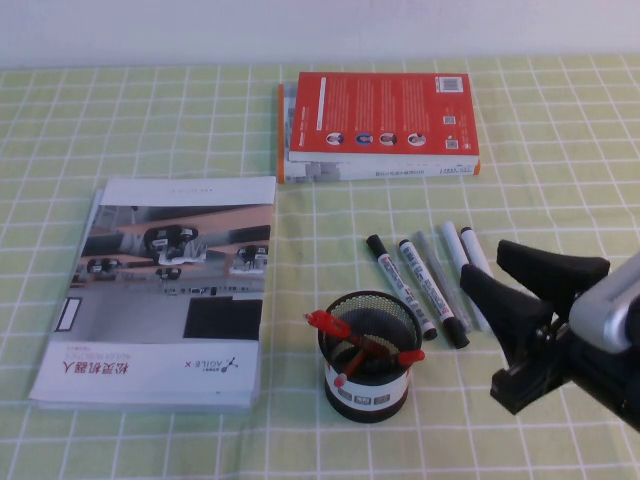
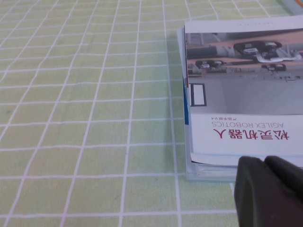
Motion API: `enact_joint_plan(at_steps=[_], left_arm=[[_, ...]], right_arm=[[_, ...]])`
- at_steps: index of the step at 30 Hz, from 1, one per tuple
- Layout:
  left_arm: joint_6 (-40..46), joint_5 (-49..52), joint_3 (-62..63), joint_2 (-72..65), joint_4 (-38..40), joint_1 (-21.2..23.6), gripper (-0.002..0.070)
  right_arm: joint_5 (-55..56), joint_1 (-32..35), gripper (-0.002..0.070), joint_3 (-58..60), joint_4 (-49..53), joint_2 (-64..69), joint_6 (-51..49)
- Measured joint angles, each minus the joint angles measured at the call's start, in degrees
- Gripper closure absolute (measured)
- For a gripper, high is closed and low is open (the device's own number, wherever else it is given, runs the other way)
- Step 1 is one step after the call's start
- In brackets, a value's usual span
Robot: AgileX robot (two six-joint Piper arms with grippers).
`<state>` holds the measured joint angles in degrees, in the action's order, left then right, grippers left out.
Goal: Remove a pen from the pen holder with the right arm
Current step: 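Take a marker out of the pen holder and lay it on the table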
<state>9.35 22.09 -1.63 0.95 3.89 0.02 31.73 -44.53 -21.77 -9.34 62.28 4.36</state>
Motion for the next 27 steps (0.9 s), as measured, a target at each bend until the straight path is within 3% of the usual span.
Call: enact_joint_plan(at_steps=[3, 6, 16, 27], left_arm=[[0.0, 0.0, 0.0, 0.0, 0.0, 0.0, 0.068], [0.0, 0.0, 0.0, 0.0, 0.0, 0.0, 0.068], [0.0, 0.0, 0.0, 0.0, 0.0, 0.0, 0.068], [0.0, 0.0, 0.0, 0.0, 0.0, 0.0, 0.068]], right_arm=[[6.36, -0.5, 0.0337, 3.75, 2.0, 1.95, -1.06], [11.6, -0.59, 0.0303, 6.6, 5.13, 3.99, -2.36], [31.15, -0.59, 0.029, 14.85, 10.36, 15.14, -4.36], [32.9, -1.07, 0.0288, 15.27, 19.96, 20.23, -4.76]])
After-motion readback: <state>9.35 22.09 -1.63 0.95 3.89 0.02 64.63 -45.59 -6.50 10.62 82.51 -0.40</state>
